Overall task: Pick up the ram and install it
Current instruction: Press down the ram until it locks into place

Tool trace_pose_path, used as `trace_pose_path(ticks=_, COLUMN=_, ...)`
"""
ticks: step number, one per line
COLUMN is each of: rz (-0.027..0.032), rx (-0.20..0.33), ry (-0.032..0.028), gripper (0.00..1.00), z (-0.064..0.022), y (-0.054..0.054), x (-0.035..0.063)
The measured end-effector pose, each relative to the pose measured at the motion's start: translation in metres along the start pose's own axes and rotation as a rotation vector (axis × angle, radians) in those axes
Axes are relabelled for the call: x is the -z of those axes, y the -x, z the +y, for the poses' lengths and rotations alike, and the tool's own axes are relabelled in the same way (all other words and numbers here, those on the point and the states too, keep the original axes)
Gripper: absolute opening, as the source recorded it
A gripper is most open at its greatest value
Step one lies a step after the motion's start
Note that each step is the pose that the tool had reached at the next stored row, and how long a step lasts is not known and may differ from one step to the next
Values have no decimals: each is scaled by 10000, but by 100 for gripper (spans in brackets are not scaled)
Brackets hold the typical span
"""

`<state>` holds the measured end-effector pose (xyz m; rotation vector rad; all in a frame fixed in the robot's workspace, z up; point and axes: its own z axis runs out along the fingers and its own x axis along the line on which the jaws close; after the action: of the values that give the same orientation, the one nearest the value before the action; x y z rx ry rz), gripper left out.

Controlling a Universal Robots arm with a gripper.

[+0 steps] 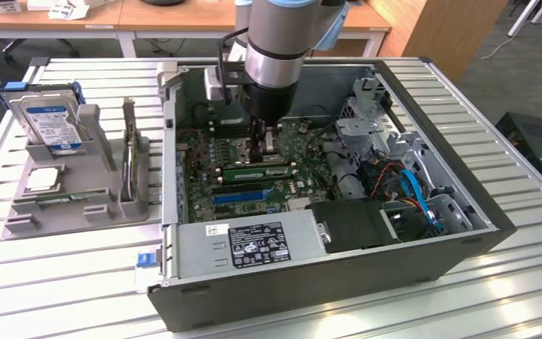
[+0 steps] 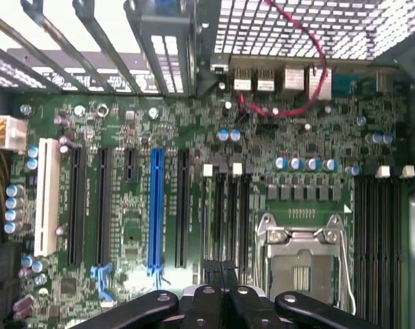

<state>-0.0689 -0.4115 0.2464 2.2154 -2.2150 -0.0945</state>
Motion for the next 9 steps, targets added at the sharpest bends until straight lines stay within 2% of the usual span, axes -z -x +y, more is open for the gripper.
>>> trace_pose_path(ticks=9, rz=-18, rx=2, ry=-35, gripper=11, z=134, y=0, x=-7)
